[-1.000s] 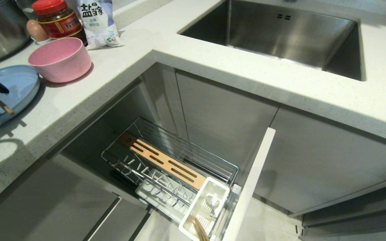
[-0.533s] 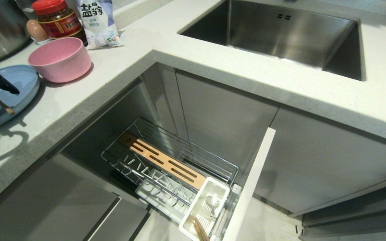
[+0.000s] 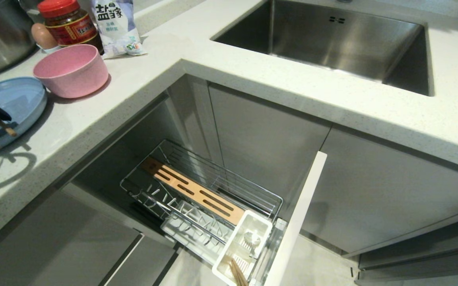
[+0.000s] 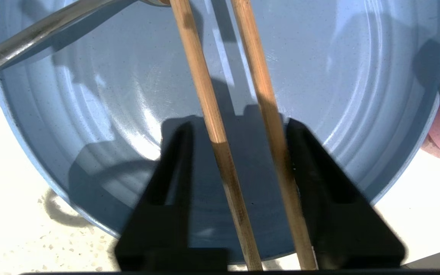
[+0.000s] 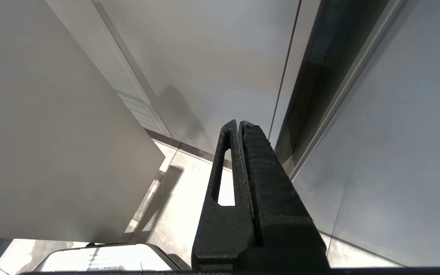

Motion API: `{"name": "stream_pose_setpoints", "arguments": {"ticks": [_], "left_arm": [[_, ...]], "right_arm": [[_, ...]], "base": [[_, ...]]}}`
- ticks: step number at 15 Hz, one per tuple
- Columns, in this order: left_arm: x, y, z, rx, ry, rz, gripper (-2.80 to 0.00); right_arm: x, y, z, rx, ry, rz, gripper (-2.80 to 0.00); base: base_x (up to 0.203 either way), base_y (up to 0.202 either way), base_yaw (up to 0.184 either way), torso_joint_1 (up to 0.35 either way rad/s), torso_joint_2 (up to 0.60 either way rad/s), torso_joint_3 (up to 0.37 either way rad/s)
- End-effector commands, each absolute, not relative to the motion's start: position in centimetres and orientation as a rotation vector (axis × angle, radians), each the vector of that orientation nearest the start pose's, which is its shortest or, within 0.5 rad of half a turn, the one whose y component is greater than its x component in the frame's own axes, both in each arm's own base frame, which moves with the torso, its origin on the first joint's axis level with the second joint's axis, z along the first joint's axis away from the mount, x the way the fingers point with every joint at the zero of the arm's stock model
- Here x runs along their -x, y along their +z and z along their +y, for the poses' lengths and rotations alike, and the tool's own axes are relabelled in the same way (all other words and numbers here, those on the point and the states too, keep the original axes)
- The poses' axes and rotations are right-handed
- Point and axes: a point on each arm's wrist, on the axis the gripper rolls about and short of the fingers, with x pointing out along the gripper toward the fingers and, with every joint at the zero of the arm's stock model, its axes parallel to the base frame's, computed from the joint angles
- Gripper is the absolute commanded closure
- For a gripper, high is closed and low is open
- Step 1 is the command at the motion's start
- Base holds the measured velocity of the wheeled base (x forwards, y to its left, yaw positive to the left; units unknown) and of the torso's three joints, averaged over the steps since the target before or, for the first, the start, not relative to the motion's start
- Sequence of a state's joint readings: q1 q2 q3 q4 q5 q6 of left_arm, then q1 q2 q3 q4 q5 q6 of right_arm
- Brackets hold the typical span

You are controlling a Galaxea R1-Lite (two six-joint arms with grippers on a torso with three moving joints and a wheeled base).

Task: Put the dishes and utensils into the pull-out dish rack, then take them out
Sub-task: Pick up the chopsticks and place it in the cupboard

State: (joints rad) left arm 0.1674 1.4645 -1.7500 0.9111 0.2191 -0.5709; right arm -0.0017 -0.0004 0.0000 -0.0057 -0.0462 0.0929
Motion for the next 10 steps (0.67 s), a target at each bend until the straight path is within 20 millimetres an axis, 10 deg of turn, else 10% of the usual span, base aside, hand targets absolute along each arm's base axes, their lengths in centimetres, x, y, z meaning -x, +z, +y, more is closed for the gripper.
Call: {"name": "stream_pose_setpoints", "arguments": {"ticks": [1, 10], "left_arm": [[-19.3, 36.0, 3.8, 0.530, 0.546, 0.510, 0.00], [-17.3, 37.7, 3.7, 0.547, 0.545, 0.419, 0.00]], "right_arm": [[2.3, 7.6, -0.1, -0.094, -0.047, -0.013, 0.00], [2.3, 7.6, -0.1, -0.094, -0.047, -0.013, 0.00]], "base": [[0.000, 0.000, 0.000, 0.000, 0.00, 0.000], [0.000, 0.000, 0.000, 0.000, 0.00, 0.000]]}}
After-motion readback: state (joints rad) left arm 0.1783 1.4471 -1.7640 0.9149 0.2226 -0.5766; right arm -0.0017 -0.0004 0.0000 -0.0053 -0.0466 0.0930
